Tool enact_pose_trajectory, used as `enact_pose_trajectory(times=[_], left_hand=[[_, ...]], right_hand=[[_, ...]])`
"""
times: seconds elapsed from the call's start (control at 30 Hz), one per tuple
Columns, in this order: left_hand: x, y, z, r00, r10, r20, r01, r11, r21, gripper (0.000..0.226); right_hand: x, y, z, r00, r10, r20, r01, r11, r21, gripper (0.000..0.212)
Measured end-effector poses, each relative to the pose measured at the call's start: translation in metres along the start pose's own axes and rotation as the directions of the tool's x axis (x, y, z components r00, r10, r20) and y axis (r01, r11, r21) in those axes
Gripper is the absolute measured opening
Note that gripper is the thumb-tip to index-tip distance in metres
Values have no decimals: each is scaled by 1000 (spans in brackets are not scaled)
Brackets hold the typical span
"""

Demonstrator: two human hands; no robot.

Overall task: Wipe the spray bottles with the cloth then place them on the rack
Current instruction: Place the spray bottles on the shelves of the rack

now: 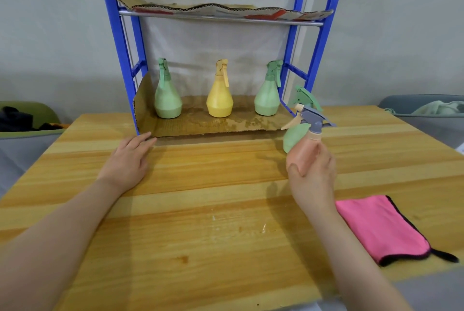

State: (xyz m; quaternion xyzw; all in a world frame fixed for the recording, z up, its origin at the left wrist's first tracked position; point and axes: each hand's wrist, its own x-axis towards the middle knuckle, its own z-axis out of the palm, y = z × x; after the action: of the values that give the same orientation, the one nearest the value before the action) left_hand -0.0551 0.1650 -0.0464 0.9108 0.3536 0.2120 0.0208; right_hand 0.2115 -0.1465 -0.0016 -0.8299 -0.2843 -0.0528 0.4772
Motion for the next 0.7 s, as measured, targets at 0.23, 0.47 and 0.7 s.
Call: enact_pose_trajectory(times=[0.23,0.47,0.7], left_hand=[[-1,3,-3,1000,-15,9,15,1000,11,58],[-1,4,-3,1000,-17,11,16,1000,12,59],[-1,6,-4,999,-38,22,38,999,-3,59]], right_hand=[[26,-2,7,998,59,20,-60,996,73,75],[44,-3,19,993,23,115,-39,989,143,74],[39,-3,30,904,-94,418,-19,966,260,65]])
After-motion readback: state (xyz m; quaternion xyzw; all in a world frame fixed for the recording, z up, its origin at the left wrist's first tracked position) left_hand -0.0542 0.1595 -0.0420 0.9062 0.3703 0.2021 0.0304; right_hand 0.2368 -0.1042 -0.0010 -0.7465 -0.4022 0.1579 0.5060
